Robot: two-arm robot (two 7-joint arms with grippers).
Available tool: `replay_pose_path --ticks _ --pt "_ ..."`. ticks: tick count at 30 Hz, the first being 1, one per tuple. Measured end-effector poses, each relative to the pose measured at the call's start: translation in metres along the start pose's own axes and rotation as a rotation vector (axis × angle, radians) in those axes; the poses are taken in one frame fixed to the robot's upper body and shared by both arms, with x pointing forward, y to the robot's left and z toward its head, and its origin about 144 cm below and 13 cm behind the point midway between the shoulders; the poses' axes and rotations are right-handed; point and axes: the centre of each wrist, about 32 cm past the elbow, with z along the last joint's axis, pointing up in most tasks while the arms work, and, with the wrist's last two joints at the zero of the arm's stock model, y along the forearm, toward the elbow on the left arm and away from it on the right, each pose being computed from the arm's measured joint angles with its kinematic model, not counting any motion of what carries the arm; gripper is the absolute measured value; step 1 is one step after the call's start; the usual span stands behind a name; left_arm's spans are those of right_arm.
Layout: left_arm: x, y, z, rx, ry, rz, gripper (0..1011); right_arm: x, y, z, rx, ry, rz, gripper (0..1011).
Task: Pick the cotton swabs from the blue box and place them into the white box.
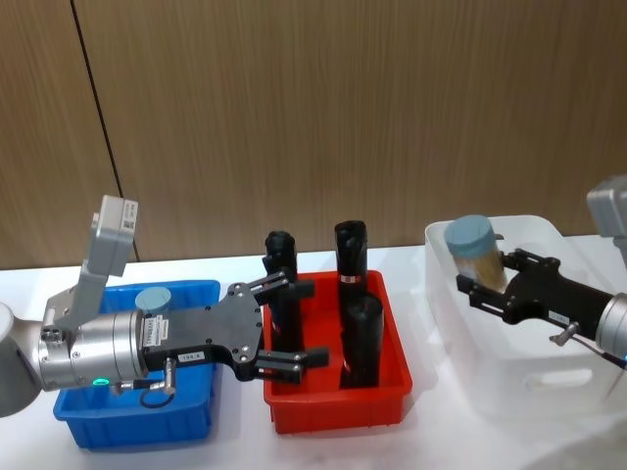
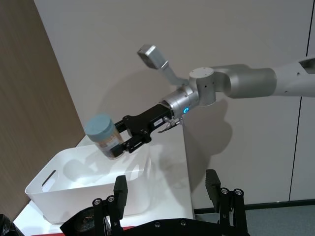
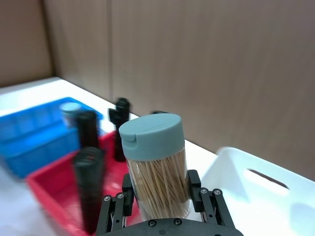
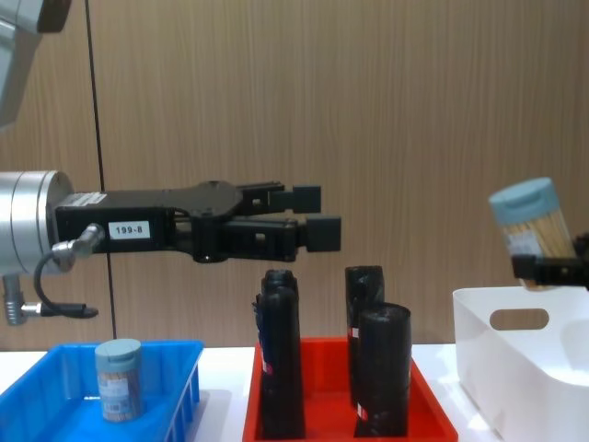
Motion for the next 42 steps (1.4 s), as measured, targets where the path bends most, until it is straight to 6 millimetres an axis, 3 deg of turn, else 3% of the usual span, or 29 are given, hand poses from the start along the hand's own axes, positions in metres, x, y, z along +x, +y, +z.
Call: replay_pose_path --ticks 19,23,33,42 --pt "0.0 0.0 0.0 0.0 0.0 0.0 1004 0.025 0.029 -0.044 -0.138 0.03 -0.164 662" --pt "0.0 0.0 0.0 0.0 0.0 0.0 1004 0.028 0.031 -0.049 -0.152 0.034 -0.18 719" --pt "0.0 0.0 0.0 0.0 0.0 0.0 1004 0.031 0.033 -0.055 -0.163 0.037 -0.196 999" --pt "-0.001 0.0 0.0 0.002 0.0 0.007 1004 0.029 0.033 -0.055 -0.158 0.035 -0.199 1002"
